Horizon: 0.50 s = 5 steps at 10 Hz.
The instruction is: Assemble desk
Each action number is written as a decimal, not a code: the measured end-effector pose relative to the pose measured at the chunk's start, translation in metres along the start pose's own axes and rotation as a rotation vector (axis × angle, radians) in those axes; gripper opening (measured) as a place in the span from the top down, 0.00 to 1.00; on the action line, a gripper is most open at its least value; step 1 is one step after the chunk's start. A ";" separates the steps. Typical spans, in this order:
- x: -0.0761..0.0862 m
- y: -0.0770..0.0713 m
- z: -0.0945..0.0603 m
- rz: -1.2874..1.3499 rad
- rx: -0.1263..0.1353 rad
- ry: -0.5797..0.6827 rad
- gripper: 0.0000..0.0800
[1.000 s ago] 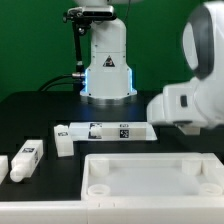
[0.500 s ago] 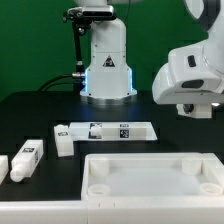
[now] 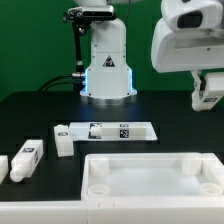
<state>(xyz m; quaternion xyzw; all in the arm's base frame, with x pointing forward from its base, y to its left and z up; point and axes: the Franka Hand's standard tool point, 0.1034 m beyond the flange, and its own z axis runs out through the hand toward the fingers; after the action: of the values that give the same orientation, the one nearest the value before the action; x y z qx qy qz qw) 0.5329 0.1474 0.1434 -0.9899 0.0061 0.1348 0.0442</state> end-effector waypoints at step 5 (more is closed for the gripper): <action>0.044 0.014 -0.044 -0.075 0.039 0.359 0.64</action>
Offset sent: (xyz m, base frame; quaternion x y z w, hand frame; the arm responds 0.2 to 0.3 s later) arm 0.0647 -0.0040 0.0418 0.0435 0.2215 -0.0237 0.9739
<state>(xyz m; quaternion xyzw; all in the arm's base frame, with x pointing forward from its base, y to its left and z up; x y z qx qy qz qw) 0.5867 0.1300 0.1725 -0.9965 -0.0207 -0.0457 0.0665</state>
